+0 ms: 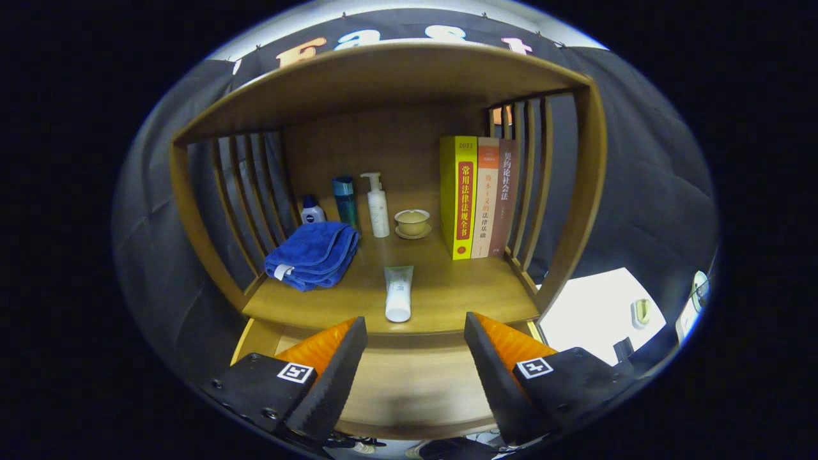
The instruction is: Pull open the drawer, take out the items inside it, and place them on the countertop above the cabinet.
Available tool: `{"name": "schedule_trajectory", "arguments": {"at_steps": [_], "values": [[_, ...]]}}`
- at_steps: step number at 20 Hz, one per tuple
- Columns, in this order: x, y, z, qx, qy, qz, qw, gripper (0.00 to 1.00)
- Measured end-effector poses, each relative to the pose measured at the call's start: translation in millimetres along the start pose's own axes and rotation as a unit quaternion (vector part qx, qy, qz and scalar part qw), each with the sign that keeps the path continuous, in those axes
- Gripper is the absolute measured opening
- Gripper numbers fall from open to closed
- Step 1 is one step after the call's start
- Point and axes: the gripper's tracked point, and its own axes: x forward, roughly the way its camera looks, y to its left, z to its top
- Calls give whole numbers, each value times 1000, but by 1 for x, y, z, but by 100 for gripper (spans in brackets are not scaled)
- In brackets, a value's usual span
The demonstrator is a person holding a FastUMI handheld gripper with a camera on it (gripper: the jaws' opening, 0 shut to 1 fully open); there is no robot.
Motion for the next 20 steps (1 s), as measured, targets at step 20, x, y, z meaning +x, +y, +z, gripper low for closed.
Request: {"name": "schedule_trajectory", "arguments": {"at_steps": [20], "values": [[-70,-40,-187,-20,-107,-81,991,99]]}}
